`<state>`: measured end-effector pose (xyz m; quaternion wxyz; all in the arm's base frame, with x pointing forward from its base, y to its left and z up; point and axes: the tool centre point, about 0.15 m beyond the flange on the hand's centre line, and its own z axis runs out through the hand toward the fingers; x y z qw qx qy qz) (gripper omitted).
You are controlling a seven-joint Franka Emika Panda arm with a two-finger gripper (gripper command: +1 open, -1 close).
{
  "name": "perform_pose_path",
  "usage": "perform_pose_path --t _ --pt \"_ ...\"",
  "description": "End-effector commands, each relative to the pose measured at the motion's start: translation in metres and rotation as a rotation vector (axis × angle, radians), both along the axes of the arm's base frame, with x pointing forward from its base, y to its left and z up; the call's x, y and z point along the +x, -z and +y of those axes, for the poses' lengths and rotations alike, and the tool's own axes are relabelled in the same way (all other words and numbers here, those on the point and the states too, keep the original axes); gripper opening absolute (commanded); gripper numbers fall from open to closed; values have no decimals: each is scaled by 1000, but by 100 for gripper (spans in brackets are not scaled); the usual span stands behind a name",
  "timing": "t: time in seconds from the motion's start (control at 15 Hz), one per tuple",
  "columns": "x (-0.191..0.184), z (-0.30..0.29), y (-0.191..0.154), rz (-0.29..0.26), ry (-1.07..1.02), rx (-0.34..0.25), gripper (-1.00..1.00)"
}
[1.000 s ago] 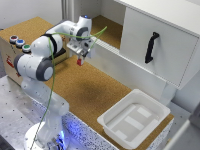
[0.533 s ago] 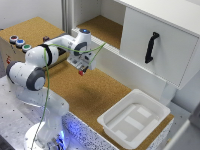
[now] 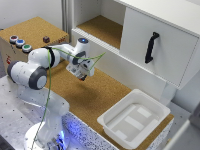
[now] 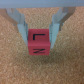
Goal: Place the pink block on the table
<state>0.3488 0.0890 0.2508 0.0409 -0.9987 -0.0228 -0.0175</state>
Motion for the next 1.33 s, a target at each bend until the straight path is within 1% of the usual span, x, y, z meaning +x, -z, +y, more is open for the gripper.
perform_pose_path --t 0.0,0.13,0.2,0.4,0.53,0.6,0.67,0.87,1.07,1.27 --pt "23 29 41 72 21 16 -100" --pt "20 32 45 87 50 9 -100" --pt "19 32 46 91 63 0 100" --pt "15 34 25 41 82 -38 100" --pt "13 33 -2 -10 114 -40 100" --pt "12 33 -10 -20 117 -33 100" --pt "11 34 -25 -39 119 -27 100" --pt "8 44 -64 -78 125 23 100" --pt "7 69 -91 -106 127 98 100" --pt "8 73 -93 -107 123 102 100"
